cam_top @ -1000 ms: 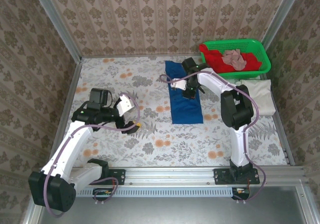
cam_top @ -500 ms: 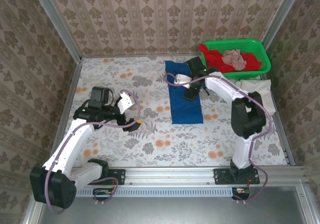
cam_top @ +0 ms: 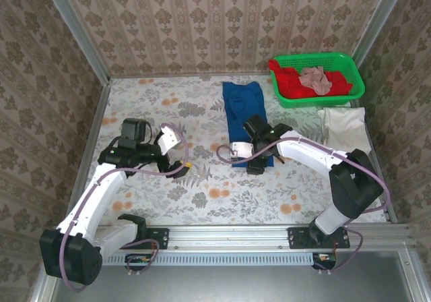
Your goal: Fold and stack the t-shirts
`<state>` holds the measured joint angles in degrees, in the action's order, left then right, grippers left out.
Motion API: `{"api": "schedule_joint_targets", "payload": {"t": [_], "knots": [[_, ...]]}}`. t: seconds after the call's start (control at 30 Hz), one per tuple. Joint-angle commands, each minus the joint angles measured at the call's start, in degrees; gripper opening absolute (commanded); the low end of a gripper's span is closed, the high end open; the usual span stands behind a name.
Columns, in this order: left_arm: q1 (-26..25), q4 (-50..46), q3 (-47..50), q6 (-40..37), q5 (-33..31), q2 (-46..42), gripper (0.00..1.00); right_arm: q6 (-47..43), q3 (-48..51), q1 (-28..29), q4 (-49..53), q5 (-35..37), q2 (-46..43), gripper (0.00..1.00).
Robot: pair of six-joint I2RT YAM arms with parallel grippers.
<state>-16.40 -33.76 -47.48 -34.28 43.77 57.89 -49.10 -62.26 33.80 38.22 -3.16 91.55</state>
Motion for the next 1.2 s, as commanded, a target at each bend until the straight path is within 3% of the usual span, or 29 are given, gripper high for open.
{"api": "schedule_joint_targets", "payload": {"t": [0.0,0.37,0.6,0.77,0.8,0.9,1.0,1.17], "knots": [[0.2,0.6,0.6,-0.1,2.5,-1.5,1.00,0.5,0.4,0.0,-3.0,1.5,2.7,0.69],[-0.4,1.4,1.0,1.1,1.8,-3.0,1.00,-0.9,-0.4,-1.7,-9.5,3.0,11.9,0.65],[-0.9,7.4,2.8,6.9,-0.1,-2.1,1.00,-1.2,-1.0,-1.7,-8.6,4.1,14.3,0.44],[-3.5,20.5,4.4,22.4,-12.9,2.9,1.00,0.3,1.6,-1.1,-5.4,3.4,10.2,0.04],[-4.4,24.1,4.6,25.9,-15.8,4.2,1.00,0.9,2.1,-0.9,-4.4,3.1,9.0,0.00],[-6.3,32.8,3.8,37.8,-24.1,9.9,1.00,3.4,3.9,-0.1,-2.1,2.2,4.9,0.00],[-6.9,35.0,-0.6,51.9,-29.6,17.6,1.00,6.1,5.7,1.0,0.1,1.8,0.1,0.00],[-7.6,34.0,-9.4,69.3,-28.8,32.3,1.00,11.5,7.4,4.0,4.2,2.0,-6.6,0.00]]}}
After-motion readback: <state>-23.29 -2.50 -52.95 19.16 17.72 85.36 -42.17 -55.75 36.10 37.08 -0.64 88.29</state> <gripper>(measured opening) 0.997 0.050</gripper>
